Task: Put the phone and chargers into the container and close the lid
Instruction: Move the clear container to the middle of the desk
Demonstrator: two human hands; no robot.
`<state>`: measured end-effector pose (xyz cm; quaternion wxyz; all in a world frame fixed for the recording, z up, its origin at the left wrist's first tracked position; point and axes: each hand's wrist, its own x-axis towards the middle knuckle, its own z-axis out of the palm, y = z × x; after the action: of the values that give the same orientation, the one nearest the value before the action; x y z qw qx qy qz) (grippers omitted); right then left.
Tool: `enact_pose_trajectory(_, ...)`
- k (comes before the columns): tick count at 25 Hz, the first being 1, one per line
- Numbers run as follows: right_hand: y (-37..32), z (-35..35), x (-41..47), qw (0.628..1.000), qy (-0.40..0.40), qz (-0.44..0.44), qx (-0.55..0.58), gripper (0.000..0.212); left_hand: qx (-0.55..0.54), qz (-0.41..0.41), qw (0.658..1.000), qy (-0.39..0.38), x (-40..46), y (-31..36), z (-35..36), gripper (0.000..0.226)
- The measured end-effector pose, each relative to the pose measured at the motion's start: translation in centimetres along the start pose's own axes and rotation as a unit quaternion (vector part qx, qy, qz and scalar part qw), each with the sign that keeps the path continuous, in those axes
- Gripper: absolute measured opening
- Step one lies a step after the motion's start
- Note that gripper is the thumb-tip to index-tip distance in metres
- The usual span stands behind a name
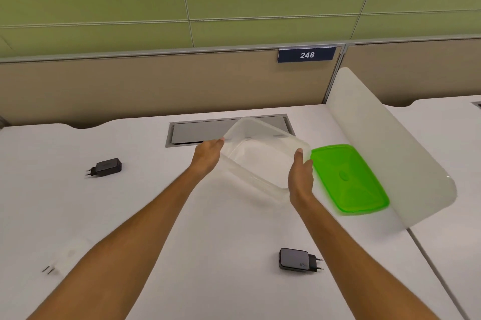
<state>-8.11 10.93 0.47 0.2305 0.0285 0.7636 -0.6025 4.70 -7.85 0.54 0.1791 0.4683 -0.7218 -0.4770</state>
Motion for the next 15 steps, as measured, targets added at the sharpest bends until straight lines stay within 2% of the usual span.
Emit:
enact_pose_trajectory(6, -1.7, 2.4, 1.8, 0.994, -0.076, -0.043, -0.066, 0.074, -0.003, -0.007, 1.000, 0.024, -2.4, -2.7, -2.5, 0.039)
enact_pose_trajectory(10, -2.1, 4.3, 2.0, 0.984, -0.138, -0.059, -0.094, 0.074, 0.011, -0.012, 0.998, 0.066, -4.4, -4.9, -3.9, 0.051)
enact_pose_trajectory(15, -1.8, 5.9, 2.4, 0.975, -0.190, -0.070, -0.096, 0.070, 0.016, -0.010, 0.997, 0.071, -5.9, -7.1, -4.6, 0.035)
